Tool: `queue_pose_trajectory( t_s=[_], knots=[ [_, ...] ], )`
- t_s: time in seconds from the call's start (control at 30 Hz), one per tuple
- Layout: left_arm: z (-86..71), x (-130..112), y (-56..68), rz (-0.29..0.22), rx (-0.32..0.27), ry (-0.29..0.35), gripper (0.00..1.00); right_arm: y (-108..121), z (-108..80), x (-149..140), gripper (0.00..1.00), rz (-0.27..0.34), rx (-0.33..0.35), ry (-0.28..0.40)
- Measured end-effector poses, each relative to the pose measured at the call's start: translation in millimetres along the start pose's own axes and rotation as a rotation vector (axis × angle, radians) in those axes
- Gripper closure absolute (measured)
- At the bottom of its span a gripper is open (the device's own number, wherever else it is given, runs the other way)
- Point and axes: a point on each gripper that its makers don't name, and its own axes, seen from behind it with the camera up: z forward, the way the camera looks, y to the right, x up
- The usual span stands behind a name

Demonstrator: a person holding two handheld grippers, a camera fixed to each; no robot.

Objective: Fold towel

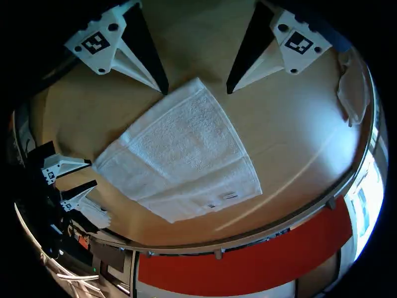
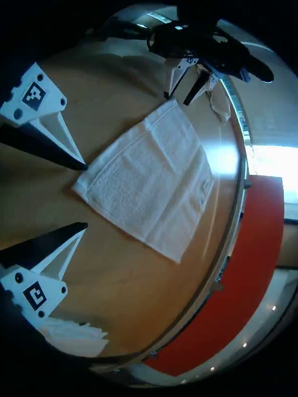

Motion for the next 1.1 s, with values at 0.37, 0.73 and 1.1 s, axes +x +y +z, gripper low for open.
queue_pose_trajectory(
  t_s=[0.37, 0.73, 1.1],
  knots=[
    [3.3, -2, 5.2, -0.003, -0.002, -0.015, 0.36, -3, 5.1, -1, 0.42, 0.026, 0.029, -0.005],
    [1.5, -3, 5.4, 0.004, -0.001, -0.022, 0.6, -11, 7.6, -2, 0.76, 0.034, 0.06, -0.011],
    [1.0, -2, 2.5, -0.005, 0.026, -0.02, 0.88, -14, 3.5, 5, 0.84, 0.05, 0.063, 0.003]
  ],
)
